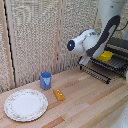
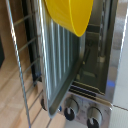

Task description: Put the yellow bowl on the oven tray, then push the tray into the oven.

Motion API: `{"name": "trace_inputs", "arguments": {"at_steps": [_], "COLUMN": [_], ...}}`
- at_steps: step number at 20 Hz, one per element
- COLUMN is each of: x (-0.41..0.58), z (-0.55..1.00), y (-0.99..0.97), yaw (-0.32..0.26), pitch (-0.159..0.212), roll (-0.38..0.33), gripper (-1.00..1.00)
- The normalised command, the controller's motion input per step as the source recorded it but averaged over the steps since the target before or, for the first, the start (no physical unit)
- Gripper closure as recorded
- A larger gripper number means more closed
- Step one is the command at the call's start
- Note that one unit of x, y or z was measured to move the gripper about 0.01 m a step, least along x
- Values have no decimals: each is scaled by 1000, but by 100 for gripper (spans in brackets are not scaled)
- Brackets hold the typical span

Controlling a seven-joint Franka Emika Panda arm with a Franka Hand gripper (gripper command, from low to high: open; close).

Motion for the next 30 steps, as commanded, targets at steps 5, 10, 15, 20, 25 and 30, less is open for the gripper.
{"name": "trace_inputs", "arguments": {"at_steps": [5,10,15,20,25,30], "x": [-9,-79,-109,-69,0,-6], "z": [-116,0,51,8,23,57], "y": [-118,-471,-487,-457,-302,-64], "yaw": [61,123,137,127,97,33], "pitch": [105,3,0,23,44,0], "roll": [-186,-11,10,15,27,-4], "gripper": [-100,-100,-100,-100,100,100]}}
